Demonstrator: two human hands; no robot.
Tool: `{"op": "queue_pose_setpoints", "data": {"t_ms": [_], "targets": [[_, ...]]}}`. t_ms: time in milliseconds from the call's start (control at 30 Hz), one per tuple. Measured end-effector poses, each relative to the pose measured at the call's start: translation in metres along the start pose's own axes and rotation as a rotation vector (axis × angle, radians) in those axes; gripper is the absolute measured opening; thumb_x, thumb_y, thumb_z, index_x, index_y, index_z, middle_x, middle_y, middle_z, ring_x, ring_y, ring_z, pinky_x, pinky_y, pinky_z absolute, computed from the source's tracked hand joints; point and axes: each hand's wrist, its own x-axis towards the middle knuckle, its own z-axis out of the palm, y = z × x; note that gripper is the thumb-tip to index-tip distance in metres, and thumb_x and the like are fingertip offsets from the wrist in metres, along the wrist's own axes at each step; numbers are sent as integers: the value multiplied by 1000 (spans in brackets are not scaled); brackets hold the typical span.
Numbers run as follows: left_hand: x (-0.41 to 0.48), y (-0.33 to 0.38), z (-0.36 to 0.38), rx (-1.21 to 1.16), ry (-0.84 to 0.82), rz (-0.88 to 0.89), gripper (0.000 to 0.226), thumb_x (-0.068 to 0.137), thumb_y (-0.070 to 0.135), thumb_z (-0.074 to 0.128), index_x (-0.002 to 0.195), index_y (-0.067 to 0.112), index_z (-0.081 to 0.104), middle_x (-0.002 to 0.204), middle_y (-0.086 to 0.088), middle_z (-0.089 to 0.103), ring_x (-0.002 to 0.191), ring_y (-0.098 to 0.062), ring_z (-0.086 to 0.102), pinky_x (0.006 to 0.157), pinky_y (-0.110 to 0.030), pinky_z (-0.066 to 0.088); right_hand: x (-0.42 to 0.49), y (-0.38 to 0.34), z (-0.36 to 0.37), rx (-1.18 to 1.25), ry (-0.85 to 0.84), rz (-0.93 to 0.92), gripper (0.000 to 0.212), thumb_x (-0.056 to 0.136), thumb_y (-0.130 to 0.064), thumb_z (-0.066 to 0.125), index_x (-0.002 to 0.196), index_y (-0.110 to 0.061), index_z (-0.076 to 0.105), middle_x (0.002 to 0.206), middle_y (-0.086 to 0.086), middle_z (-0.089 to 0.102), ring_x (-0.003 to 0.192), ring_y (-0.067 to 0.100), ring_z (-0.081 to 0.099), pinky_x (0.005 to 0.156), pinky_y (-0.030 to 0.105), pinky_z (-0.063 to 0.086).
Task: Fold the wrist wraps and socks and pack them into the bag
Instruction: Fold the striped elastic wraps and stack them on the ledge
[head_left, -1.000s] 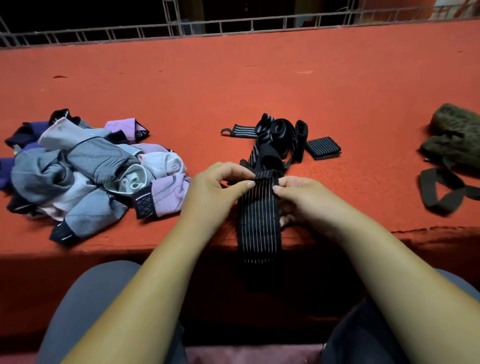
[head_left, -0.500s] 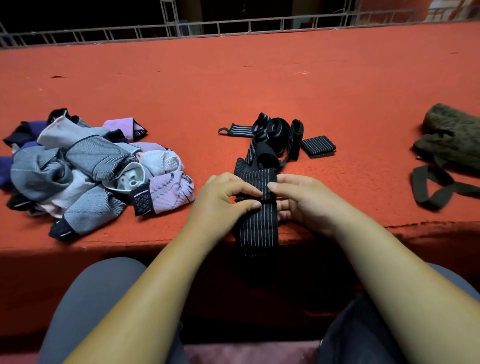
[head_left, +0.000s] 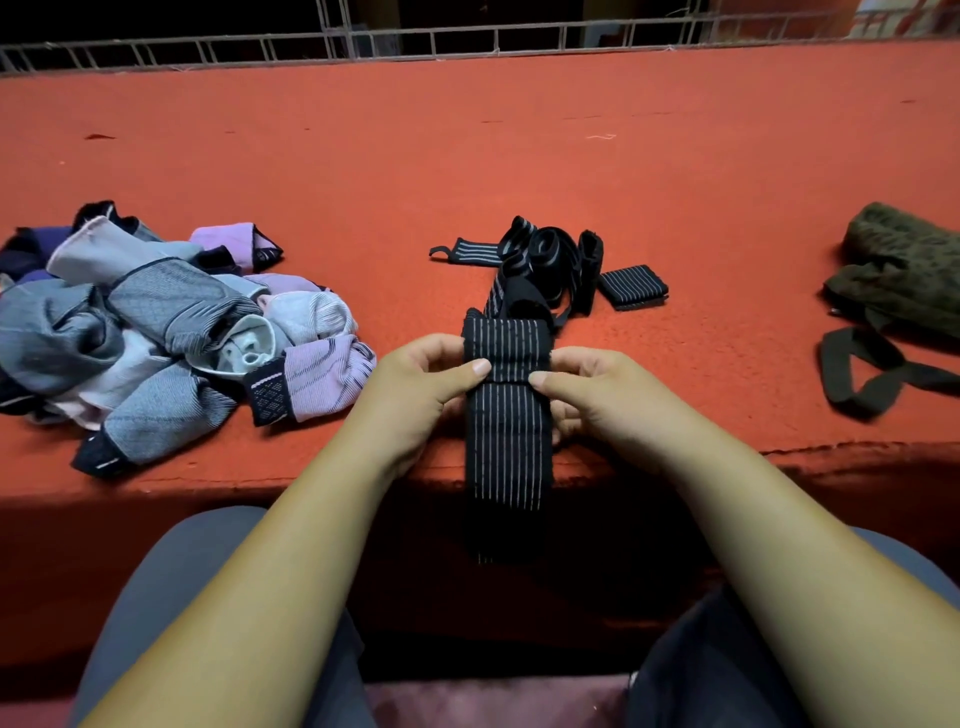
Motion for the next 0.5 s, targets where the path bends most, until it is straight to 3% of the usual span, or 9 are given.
{"op": "queue_pose_setpoints", "data": {"t_ms": [100, 267, 433, 500], "targets": [[4, -2, -1, -5, -8, 24, 17, 95, -4, 69, 108, 7, 74, 105, -11, 77, 96, -23, 72, 87, -37, 61, 0, 0, 1, -34, 45, -26, 20, 106, -10, 61, 121, -12, 74, 89, 16, 67, 73, 28, 55, 58, 35, 56], [9, -1, -3, -96, -24, -2, 29, 95, -15, 59, 114, 2, 73, 114, -16, 76, 102, -23, 74, 88, -31, 61, 2, 0, 0, 111, 33, -17, 33, 106, 0, 51, 122, -16, 75, 91, 9, 73, 71, 18, 62, 68, 32, 54], [7, 10, -4, -112, 44, -69, 42, 93, -19, 40, 102, 2, 75, 97, -10, 79, 79, -11, 71, 73, -20, 60, 2, -7, 2, 255, 17, -20, 42, 102, 3, 39, 111, -5, 79, 104, 14, 79, 86, 21, 74, 75, 30, 60], [8, 15, -6, -179, 84, -90, 36, 96, -11, 42, 103, 2, 75, 99, -11, 78, 75, -13, 70, 72, -25, 62, 1, -8, 1, 269, 20, -36, 35, 102, -1, 44, 111, -2, 78, 106, 14, 79, 88, 20, 75, 74, 29, 61]]}}
